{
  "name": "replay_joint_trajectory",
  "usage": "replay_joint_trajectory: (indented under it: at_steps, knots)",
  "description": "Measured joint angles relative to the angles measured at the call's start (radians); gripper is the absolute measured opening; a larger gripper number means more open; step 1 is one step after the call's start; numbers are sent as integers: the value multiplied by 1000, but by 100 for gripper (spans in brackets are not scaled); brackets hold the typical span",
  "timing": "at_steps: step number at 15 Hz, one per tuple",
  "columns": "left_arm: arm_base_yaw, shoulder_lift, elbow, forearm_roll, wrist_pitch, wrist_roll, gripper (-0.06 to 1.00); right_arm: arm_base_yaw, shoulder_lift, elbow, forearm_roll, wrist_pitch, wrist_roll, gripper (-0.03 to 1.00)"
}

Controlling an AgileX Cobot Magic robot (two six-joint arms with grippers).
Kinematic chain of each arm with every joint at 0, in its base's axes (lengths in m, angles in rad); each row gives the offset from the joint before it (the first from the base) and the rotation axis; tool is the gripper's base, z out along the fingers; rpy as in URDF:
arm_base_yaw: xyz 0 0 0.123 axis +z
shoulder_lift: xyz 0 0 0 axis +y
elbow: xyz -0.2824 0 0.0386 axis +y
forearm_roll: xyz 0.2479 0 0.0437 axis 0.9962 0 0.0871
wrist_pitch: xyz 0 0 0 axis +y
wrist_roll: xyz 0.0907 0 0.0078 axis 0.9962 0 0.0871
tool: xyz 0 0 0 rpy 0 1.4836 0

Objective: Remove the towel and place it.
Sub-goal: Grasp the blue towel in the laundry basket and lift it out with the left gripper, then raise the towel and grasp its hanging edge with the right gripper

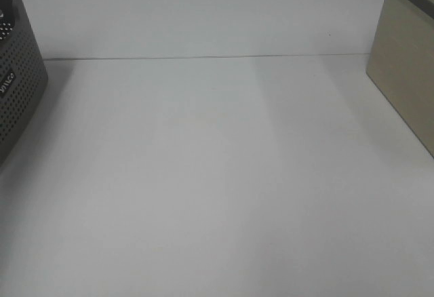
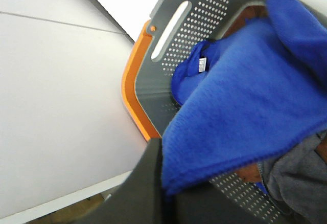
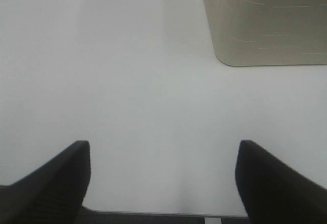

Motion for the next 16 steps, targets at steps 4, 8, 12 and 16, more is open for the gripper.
replay_joint_trajectory:
  at_steps: [4, 8, 12, 16]
  knots:
    - [-133, -125, 0, -1, -31, 11, 0, 0, 0, 0, 7, 0, 0, 73]
    - [-240, -164, 0, -7, -52, 11, 0, 0, 19, -29, 41, -98, -24, 73]
    - [-375, -180, 0, 1, -154, 16, 0, 0, 260, -37, 293, -289, -293, 73]
    - [-525, -180, 0, -1, -163, 38, 0, 0, 565, -37, 882, -422, -829, 73]
